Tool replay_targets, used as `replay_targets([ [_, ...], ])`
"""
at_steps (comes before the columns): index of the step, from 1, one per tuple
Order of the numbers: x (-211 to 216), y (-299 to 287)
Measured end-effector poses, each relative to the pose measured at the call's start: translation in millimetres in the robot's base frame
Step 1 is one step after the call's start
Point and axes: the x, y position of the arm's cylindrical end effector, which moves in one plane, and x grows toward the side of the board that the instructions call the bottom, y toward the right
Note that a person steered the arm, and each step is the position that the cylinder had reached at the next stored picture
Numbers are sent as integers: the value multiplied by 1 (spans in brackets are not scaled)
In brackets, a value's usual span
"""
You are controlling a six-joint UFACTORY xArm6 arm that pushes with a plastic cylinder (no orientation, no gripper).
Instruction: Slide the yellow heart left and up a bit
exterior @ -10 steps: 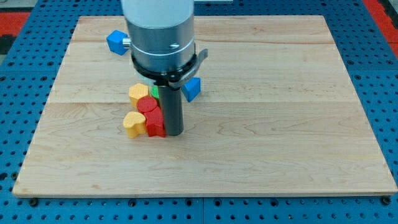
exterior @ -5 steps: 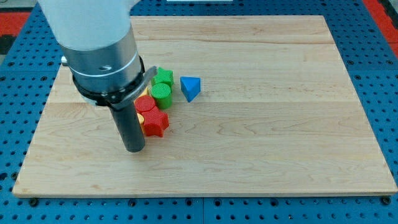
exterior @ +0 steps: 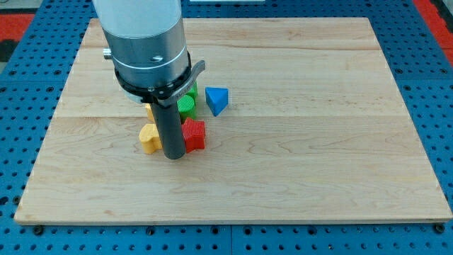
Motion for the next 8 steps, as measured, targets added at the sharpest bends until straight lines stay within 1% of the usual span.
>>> replay_targets([
  [1,-7,-23],
  [2,7,-23],
  [3,42,-22],
  [4,35,-41],
  [5,32,-43],
  [6,30,-30],
  [7,0,-64],
  [8,-16,-76],
])
